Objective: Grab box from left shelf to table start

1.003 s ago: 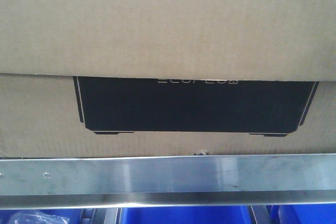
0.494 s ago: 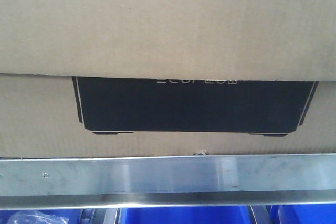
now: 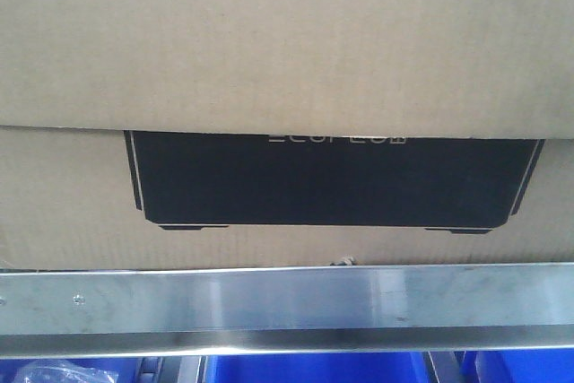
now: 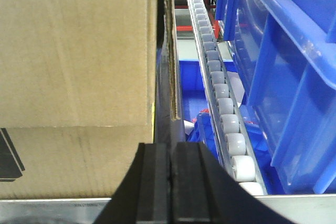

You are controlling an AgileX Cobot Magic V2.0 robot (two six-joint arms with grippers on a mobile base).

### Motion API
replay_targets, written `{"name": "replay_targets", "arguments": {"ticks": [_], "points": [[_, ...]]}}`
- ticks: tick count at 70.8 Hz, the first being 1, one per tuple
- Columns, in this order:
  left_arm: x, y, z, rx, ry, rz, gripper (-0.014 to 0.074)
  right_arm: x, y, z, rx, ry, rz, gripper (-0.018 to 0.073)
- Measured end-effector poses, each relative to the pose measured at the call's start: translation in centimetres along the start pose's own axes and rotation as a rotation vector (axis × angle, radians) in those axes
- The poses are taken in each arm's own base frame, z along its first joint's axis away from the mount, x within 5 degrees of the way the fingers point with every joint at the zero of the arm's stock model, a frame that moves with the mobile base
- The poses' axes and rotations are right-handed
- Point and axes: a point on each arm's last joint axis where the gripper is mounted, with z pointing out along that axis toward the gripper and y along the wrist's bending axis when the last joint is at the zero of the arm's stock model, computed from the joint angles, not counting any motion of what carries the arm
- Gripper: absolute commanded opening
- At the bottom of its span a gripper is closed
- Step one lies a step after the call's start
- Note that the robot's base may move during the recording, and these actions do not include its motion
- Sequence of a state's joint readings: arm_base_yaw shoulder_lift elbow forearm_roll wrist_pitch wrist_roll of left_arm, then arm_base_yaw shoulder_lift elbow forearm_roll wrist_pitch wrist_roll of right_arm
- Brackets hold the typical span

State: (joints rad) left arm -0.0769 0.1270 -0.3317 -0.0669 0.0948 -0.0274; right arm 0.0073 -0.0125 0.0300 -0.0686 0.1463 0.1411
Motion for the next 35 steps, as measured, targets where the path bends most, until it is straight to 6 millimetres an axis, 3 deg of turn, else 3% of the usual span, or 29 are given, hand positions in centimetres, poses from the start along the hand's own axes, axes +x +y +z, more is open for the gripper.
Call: {"name": "replay_targets", "arguments": {"ticks": [8, 14, 35], "points": [[-2.9, -0.3, 1.2, 0.001, 0.017, 0.004, 0.0259, 0.0, 0.0, 0.0, 0.000, 0.000, 0.000, 0.0057], [-4.2, -0.4, 2.2, 0.000, 0.068, 0.004, 0.0384, 0.0, 0.0, 0.0, 0.000, 0.000, 0.000, 0.0057], [-6.9, -1.0, 6.6, 0.007, 0.344, -0.021, 0.0414, 0.0, 0.0, 0.0, 0.000, -0.002, 0.000, 0.0057]]}}
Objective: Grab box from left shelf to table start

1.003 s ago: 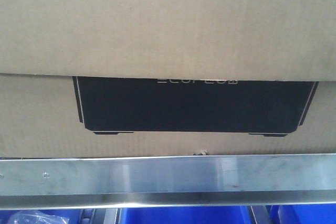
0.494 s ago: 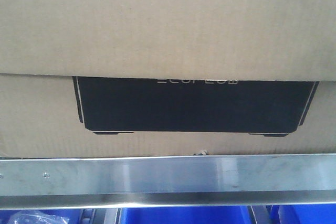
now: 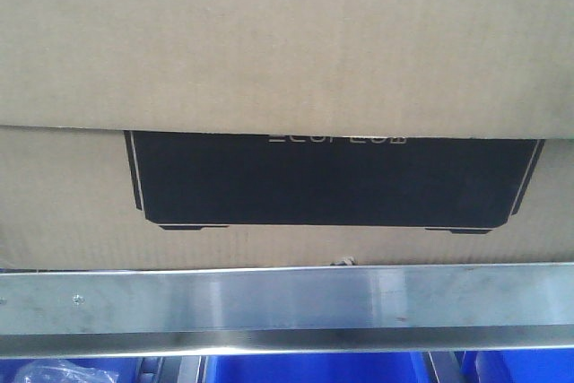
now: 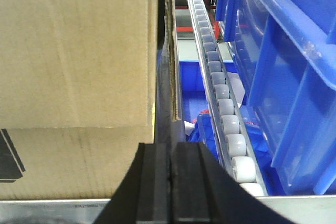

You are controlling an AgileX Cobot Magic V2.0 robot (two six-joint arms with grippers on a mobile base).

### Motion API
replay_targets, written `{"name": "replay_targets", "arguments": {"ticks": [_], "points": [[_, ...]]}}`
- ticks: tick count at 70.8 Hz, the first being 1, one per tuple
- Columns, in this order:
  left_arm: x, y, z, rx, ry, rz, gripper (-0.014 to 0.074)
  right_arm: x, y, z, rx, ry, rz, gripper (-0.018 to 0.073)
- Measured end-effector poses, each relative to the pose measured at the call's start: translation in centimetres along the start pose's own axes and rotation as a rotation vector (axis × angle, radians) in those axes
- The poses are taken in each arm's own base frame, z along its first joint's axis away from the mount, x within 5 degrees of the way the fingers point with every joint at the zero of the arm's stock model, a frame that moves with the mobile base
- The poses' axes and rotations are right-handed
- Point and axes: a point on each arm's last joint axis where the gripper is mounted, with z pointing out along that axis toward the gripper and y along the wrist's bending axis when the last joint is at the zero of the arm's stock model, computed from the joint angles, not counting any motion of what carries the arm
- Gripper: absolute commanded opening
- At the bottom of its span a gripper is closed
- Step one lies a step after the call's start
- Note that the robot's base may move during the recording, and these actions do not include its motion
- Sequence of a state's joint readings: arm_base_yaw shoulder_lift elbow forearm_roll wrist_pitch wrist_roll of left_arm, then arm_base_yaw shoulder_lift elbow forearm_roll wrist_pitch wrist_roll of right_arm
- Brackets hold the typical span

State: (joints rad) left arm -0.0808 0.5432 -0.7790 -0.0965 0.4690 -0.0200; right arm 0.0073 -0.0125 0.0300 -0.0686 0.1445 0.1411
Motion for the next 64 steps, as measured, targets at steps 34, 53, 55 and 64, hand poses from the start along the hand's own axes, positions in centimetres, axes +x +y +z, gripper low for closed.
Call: {"name": "replay_targets", "arguments": {"ticks": [34, 53, 55, 64], "points": [[-3.5, -4.4, 10.4, 0.230, 0.397, 0.018, 0.0412, 0.0, 0.0, 0.0, 0.000, 0.000, 0.000, 0.0057], [-3.8, -5.5, 16.9, 0.233, 0.563, 0.026, 0.0412, 0.0, 0.0, 0.0, 0.000, 0.000, 0.000, 0.0057], [-3.7, -5.5, 17.3, 0.235, 0.584, 0.028, 0.0412, 0.0, 0.0, 0.0, 0.000, 0.000, 0.000, 0.0057], [-3.6, -5.8, 19.1, 0.239, 0.653, 0.035, 0.0411, 0.0, 0.0, 0.0, 0.000, 0.000, 0.000, 0.0057]]}}
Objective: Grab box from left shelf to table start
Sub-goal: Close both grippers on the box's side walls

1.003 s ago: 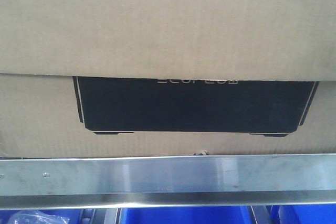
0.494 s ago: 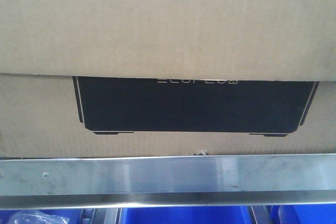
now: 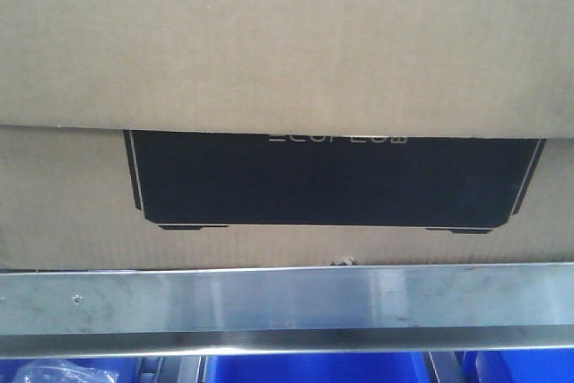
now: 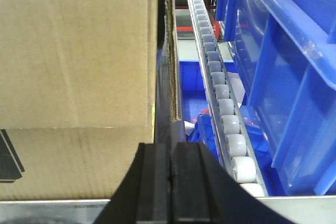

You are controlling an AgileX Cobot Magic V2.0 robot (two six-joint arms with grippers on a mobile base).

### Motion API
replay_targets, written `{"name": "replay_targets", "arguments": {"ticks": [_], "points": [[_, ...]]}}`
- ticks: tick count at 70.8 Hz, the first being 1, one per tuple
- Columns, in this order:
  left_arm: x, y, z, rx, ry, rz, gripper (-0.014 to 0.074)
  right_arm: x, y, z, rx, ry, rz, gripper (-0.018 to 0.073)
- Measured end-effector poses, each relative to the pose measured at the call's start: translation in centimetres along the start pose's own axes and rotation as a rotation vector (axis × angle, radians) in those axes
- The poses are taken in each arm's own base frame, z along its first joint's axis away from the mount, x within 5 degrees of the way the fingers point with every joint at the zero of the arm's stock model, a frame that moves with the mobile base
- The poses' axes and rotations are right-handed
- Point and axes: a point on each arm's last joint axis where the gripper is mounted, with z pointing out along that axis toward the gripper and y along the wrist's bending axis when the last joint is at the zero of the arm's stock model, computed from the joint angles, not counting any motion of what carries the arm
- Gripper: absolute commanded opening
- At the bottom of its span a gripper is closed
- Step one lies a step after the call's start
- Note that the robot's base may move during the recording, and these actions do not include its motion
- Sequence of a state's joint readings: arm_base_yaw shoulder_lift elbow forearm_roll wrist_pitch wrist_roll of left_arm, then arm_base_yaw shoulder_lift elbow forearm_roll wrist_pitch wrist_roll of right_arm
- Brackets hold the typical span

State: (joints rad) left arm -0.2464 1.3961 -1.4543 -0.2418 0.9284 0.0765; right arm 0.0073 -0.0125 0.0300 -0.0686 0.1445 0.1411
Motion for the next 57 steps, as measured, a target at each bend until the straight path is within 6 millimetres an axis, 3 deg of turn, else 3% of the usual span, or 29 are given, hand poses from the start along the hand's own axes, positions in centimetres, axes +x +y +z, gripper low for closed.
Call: {"name": "replay_targets", "arguments": {"ticks": [15, 42, 57], "points": [[-0.2, 0.3, 1.5, -0.006, 0.064, 0.001, 0.0323, 0.0, 0.0, 0.0, 0.000, 0.000, 0.000, 0.0057], [-0.3, 0.6, 1.5, -0.033, 0.063, 0.014, 0.0128, -0.6, 0.1, 0.0, -0.008, -0.057, 0.000, 0.0057], [-0.3, 0.7, 1.5, -0.049, 0.058, 0.015, -0.0050, -5.4, 0.4, -1.3, -0.018, -0.201, 0.001, 0.0058]]}}
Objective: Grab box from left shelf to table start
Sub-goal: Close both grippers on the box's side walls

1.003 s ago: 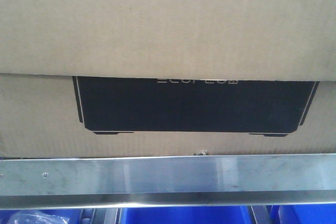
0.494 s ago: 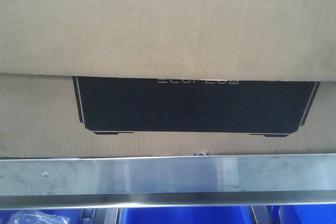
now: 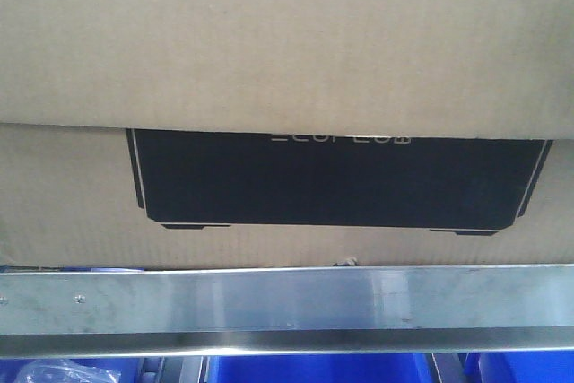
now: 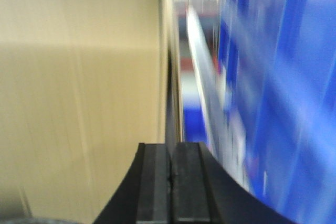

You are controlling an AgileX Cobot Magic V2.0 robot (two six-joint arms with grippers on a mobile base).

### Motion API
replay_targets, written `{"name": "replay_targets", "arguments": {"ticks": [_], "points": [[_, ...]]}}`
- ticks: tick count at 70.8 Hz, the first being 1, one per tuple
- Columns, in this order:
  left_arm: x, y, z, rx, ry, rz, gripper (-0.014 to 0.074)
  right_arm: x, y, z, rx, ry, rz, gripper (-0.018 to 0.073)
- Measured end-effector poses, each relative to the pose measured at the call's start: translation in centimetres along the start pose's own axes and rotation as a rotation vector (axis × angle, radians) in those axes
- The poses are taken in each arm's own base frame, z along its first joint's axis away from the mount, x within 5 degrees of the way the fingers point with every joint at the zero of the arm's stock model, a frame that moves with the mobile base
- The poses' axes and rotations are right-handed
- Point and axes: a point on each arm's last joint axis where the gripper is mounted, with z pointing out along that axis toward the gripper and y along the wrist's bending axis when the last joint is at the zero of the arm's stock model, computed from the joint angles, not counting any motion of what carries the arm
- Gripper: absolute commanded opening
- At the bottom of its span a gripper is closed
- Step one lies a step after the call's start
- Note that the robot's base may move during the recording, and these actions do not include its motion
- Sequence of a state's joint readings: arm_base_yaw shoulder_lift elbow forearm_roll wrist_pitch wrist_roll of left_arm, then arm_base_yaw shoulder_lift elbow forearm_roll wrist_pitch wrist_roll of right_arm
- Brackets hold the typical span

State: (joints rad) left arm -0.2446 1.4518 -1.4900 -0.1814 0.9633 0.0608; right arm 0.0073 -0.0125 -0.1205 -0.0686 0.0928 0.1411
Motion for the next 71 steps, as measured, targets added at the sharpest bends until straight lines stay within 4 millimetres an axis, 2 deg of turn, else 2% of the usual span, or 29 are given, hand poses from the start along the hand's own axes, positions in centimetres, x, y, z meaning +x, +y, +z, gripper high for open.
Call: {"name": "replay_targets", "arguments": {"ticks": [7, 12, 25, 29, 43, 60, 71], "points": [[0.0, 0.1, 0.0, -0.007, -0.003, -0.001, -0.0107, -2.7, 0.2, -0.5, -0.002, -0.057, 0.001, 0.0073], [0.0, 0.1, 0.0, -0.015, -0.003, 0.000, -0.0102, -4.5, 0.3, -0.9, -0.001, -0.075, 0.001, 0.0144], [0.0, 0.2, 0.0, -0.020, -0.004, 0.000, -0.0102, -7.7, 0.5, 0.0, 0.008, -0.022, 0.002, 0.0517], [0.0, 0.2, 0.0, -0.021, -0.004, -0.001, -0.0102, -8.8, 0.5, 1.0, 0.013, 0.018, 0.002, 0.0594], [0.0, 0.2, 0.0, -0.021, -0.005, -0.003, -0.0102, -11.8, 0.7, 4.5, 0.031, 0.167, 0.002, 0.0612], [-0.1, 0.2, 0.0, -0.021, -0.006, -0.003, -0.0102, -15.6, 0.9, 10.9, 0.066, 0.419, 0.005, 0.0612], [-0.1, 0.2, 0.0, -0.021, -0.006, -0.003, -0.0102, -16.8, 1.0, 14.8, 0.081, 0.586, -0.010, 0.0612]]}}
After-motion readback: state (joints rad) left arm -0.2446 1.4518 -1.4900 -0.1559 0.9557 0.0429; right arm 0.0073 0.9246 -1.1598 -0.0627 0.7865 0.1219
